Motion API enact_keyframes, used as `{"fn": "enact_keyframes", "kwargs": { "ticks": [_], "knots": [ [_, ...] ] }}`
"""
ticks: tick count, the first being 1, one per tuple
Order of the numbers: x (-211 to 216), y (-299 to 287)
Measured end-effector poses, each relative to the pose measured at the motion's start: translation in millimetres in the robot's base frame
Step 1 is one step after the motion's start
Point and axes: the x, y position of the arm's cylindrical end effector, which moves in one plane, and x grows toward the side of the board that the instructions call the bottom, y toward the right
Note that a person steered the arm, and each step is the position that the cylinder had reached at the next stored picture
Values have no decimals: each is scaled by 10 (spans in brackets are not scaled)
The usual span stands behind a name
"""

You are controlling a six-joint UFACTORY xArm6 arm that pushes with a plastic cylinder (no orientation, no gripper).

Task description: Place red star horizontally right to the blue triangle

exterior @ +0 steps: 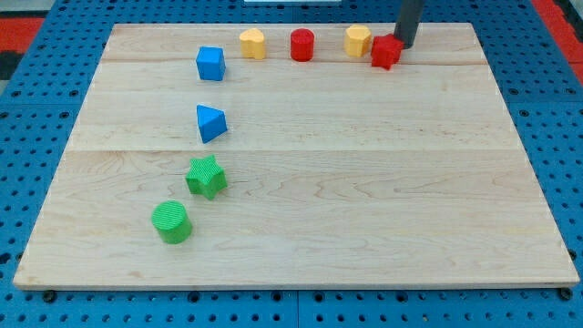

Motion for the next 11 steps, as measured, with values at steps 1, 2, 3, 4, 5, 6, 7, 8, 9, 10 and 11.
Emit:
{"fn": "enact_keyframes", "kwargs": {
  "ticks": [1,2,3,4,5,6,7,8,9,10,11],
  "knots": [
    [370,-438],
    [572,-903],
    [285,-922],
    [429,-1562],
    [862,-1950],
    [1040,-1928],
    [1006,-1669],
    [848,-1356],
    [832,-1239],
    [1145,-1146],
    [1282,-1170]
  ]
}}
